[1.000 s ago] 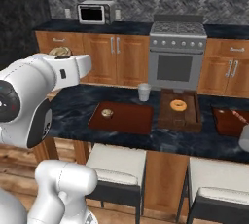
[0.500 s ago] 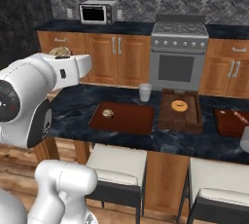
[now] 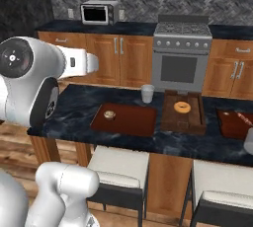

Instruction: Take the cupcakes from the fridge and place them on the empty tray on the dining counter.

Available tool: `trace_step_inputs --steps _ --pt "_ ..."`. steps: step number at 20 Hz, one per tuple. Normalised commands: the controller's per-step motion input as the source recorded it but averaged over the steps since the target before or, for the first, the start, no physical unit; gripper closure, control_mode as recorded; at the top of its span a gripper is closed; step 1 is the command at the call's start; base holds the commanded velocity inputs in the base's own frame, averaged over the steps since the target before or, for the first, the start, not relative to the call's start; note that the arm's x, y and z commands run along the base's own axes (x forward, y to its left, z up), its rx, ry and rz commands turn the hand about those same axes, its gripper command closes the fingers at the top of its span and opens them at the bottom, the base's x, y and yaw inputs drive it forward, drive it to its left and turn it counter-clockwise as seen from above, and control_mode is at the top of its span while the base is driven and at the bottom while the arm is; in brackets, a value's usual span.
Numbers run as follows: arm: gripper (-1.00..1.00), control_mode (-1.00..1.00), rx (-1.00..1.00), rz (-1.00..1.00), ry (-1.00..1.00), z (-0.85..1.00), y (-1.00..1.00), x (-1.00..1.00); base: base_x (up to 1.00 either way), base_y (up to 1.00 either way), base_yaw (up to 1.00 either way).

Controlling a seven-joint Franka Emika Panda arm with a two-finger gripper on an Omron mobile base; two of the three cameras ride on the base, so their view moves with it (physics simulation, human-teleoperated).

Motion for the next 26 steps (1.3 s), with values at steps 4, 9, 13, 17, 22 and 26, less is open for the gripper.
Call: trace_step_inputs --steps 4,9,13,17,22,26 --pt "1.00 -1.00 0.00 0.00 0.18 -0.30 -0.11 0.11 0.00 0.00 0.00" --pt "1.00 -1.00 0.01 0.00 0.06 -0.60 -0.25 0.15 0.00 0.00 0.00" --pt "1.00 -1.00 0.19 0.00 0.00 -0.74 -0.15 0.23 0.00 0.00 0.00" --pt "1.00 -1.00 0.27 0.00 0.00 -0.54 -0.17 0.33 0.00 0.00 0.00" --pt "1.00 -1.00 0.24 0.00 0.08 -0.29 -0.11 0.46 0.00 0.00 0.00" --pt "1.00 -1.00 0.11 0.00 0.21 -0.05 -0.03 0.56 0.00 0.00 0.00"
